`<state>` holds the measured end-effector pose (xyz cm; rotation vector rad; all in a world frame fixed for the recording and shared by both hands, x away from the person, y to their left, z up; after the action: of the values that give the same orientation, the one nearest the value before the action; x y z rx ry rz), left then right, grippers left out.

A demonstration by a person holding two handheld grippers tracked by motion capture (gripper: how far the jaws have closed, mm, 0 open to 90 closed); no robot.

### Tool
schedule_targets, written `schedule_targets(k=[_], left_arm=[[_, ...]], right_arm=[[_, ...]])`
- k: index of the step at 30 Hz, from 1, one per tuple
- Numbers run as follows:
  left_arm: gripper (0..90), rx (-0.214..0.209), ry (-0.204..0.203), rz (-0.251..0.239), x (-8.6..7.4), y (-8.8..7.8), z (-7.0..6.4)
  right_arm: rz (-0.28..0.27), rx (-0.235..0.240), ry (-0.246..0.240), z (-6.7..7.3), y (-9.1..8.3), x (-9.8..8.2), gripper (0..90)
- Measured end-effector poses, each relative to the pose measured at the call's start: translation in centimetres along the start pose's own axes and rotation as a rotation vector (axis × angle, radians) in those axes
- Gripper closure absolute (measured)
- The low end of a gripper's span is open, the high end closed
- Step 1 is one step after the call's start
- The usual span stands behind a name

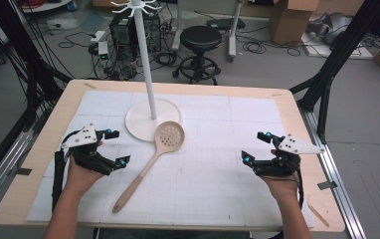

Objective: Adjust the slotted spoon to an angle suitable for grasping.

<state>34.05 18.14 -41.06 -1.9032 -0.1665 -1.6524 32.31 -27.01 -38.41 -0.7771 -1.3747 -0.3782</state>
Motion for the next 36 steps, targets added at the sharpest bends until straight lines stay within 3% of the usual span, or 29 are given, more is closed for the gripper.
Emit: schedule_targets(k=[3,5,9,11,14,15,16,19,20,21,24,36], left_arm=[[1.7,-0.002,0.001,0.017,0.0,0.6,-0.3],[1.7,0.005,0.006,0.075,-0.2,1.6,-0.8],[1.7,0.002,0.018,0.130,-0.4,2.7,-1.3],[1.7,-0.027,0.019,0.175,-0.9,3.6,-1.7],[1.7,-0.034,0.017,0.211,-1.3,4.1,-1.9],[1.7,-0.033,0.016,0.252,-1.8,4.6,-1.9],[1.8,-0.033,0.016,0.252,-1.8,4.6,-1.9],[1.7,-0.034,0.015,0.330,-2.6,5.5,-2.2],[1.8,-0.034,0.015,0.330,-2.6,5.5,-2.2],[1.8,-0.028,0.017,0.370,-3.0,5.9,-2.3],[1.8,-0.028,0.011,0.417,-3.5,6.3,-2.4],[32.7,-0.078,0.027,0.511,-4.1,6.8,-3.0]], right_arm=[[0.004,-0.001,0.002,0.0,0.0,0.0,10.8],[0.008,-0.001,0.006,0.0,0.0,-0.1,10.7],[0.010,-0.004,-0.003,0.0,0.1,-0.1,10.7],[0.013,-0.003,-0.004,0.0,0.1,-0.2,10.7],[0.014,-0.007,-0.007,0.0,0.1,-0.2,10.8],[0.011,-0.009,-0.006,0.0,0.1,-0.2,11.1],[0.011,-0.009,-0.006,0.0,0.1,-0.2,11.1],[0.009,-0.012,-0.004,-0.1,0.1,-0.3,11.1],[0.008,-0.012,-0.004,-0.1,0.1,-0.3,11.1],[0.009,-0.013,-0.005,-0.1,0.1,-0.3,11.1],[0.012,-0.012,-0.004,-0.1,0.1,-0.3,11.1],[0.021,-0.015,-0.012,-0.1,0.3,-0.5,11.1]])
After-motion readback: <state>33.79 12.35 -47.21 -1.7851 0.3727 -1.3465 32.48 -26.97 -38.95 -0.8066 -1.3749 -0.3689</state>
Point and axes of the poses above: each handheld gripper's, and its own axes: y roughly forward along the jaws, x roughly out of its top, z roughly to its left, the point moved 5 cm from there along y, roughly forward along the jaws, and after that the axes turned 2 degrees about z, right-handed, at the moved point
